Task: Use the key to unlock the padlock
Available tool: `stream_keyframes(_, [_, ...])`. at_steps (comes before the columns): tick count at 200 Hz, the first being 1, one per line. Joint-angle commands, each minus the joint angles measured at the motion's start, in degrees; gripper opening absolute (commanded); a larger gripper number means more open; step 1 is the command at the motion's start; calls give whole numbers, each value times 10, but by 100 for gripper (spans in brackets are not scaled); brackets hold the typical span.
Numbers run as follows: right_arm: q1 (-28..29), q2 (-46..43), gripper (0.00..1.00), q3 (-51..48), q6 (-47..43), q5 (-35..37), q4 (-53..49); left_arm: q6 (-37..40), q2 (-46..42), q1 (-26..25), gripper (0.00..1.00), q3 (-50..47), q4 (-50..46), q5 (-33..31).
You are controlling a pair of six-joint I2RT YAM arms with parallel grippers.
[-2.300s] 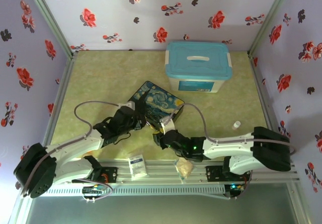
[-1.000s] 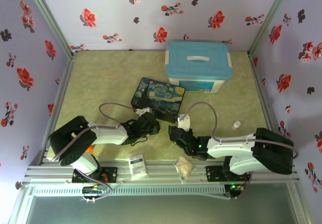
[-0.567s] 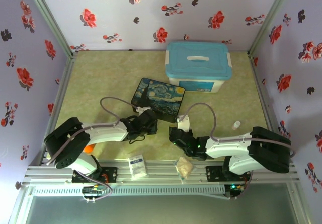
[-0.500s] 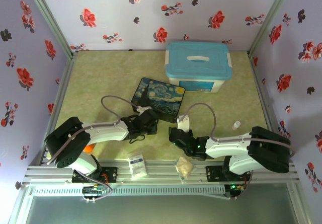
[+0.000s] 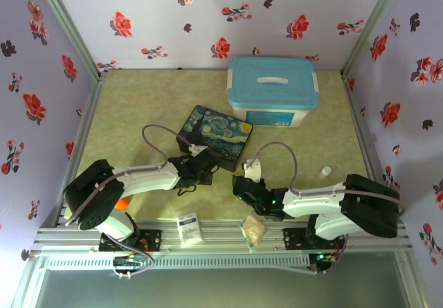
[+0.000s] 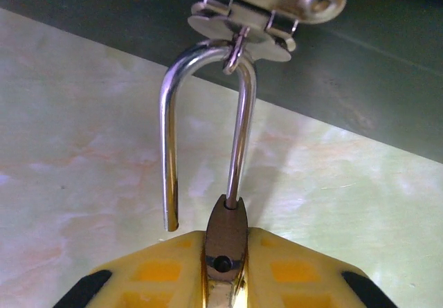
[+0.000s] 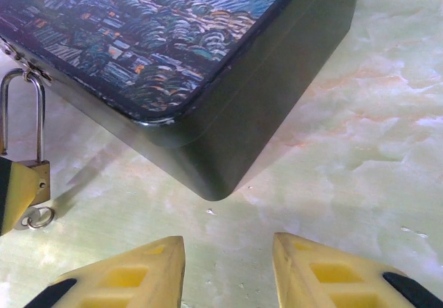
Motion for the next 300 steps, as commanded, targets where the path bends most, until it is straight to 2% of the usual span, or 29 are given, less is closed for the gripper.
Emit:
stream_keyframes(1, [4, 3, 38, -7, 18, 11, 6, 29, 18, -3, 19, 25, -80, -40])
stream_keyframes(63, [3, 9, 38, -3, 18, 14, 1, 20, 69, -45, 23, 77, -108, -56])
stream_keyframes(119, [3, 10, 38, -8, 24, 15, -1, 18, 77, -61, 32, 97, -124, -61])
stream_keyframes(145, [4, 6, 38, -16, 19, 9, 15, 17, 63, -66, 36, 95, -114, -55])
stream_keyframes(182, [20, -32, 43, -50, -30, -3, 85, 17, -6, -61, 50, 72, -89, -54])
stream_keyframes(190, [21, -43, 50, -60, -40, -23, 113, 20, -33, -54, 52, 61, -81, -49])
stream_keyframes(207, [22, -62, 73, -68, -55, -56, 141, 37, -105, -32, 59, 33, -51, -26])
stream_keyframes(225, [24, -85, 83, -57, -65, -82, 126, 55, -190, -3, 75, 0, -15, 3])
stream_keyframes(240, [27, -90, 87, -41, -84, -108, 115, 60, -255, 26, 99, -30, 16, 24])
stream_keyframes(268, [32, -48, 86, 8, -115, -177, 113, 63, -331, 100, 100, -78, 50, 75])
stream_keyframes(300, [26, 59, 78, 65, -96, -178, 154, 66, -345, 171, 100, -102, 58, 123])
